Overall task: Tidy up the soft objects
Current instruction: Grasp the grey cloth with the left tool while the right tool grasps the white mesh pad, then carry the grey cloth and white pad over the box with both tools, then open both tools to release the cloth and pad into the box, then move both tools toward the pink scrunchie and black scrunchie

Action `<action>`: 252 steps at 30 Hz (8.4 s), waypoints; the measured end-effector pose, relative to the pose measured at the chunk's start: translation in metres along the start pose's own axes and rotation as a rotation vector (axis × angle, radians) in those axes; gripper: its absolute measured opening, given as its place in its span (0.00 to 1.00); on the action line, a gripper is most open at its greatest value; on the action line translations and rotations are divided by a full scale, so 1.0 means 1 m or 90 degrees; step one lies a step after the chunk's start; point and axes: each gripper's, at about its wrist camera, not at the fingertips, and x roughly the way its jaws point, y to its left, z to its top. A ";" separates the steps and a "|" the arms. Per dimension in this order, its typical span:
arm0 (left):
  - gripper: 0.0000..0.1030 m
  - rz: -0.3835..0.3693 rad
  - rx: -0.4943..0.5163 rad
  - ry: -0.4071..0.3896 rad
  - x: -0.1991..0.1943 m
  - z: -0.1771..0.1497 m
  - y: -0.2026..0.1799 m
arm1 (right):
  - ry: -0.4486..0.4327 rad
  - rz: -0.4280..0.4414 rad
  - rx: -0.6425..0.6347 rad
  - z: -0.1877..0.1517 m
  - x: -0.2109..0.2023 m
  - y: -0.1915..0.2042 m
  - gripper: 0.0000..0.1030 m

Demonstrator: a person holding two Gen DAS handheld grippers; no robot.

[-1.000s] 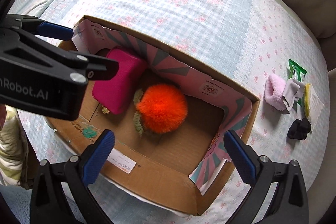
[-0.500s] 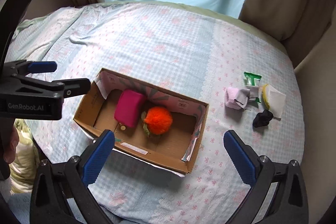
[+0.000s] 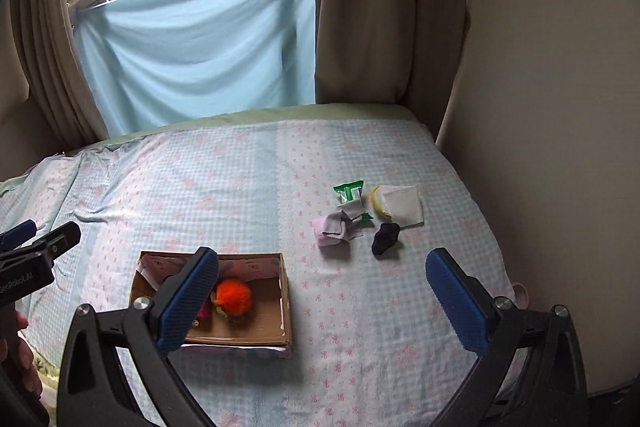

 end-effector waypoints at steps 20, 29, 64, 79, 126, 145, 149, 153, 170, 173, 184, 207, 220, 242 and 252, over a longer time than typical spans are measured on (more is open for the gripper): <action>1.00 -0.039 -0.004 -0.011 0.070 0.027 -0.211 | -0.009 0.061 0.005 0.038 0.077 -0.176 1.00; 1.00 -0.078 0.036 0.052 0.181 0.044 -0.261 | 0.034 0.080 0.019 0.063 0.174 -0.225 1.00; 0.44 -0.192 0.220 0.360 0.500 -0.011 -0.316 | 0.175 0.085 0.062 0.032 0.482 -0.241 0.77; 0.06 -0.232 0.199 0.326 0.476 0.004 -0.314 | 0.177 0.062 0.059 0.026 0.484 -0.242 0.12; 0.05 -0.196 0.012 0.077 0.146 0.086 -0.206 | -0.014 0.185 -0.025 0.105 0.159 -0.170 0.09; 0.05 -0.092 -0.056 0.165 0.139 -0.019 0.028 | 0.084 0.253 -0.085 0.011 0.116 0.043 0.09; 0.05 -0.090 -0.038 0.212 0.168 -0.037 0.056 | 0.121 0.232 -0.067 -0.010 0.135 0.075 0.09; 0.05 -0.101 -0.013 0.262 0.201 -0.053 0.067 | 0.162 0.209 -0.041 -0.030 0.156 0.097 0.09; 0.05 -0.120 0.068 0.393 0.298 -0.093 0.047 | 0.289 0.128 0.014 -0.075 0.253 0.103 0.09; 0.05 -0.113 0.088 0.402 0.304 -0.096 0.041 | 0.308 0.123 0.021 -0.077 0.265 0.101 0.09; 1.00 -0.133 0.135 0.401 0.294 -0.107 0.022 | 0.340 0.156 0.053 -0.074 0.288 0.098 1.00; 1.00 -0.099 0.094 0.331 0.224 -0.089 0.038 | 0.280 0.155 0.016 -0.066 0.235 0.096 1.00; 1.00 -0.070 0.037 0.164 0.095 -0.042 0.051 | 0.164 0.115 -0.012 -0.031 0.111 0.072 1.00; 1.00 -0.078 0.025 0.015 0.008 0.020 0.003 | -0.018 0.016 0.031 0.007 -0.005 -0.006 1.00; 1.00 -0.052 0.001 0.006 0.035 0.038 -0.101 | -0.015 0.048 0.034 0.028 0.025 -0.094 1.00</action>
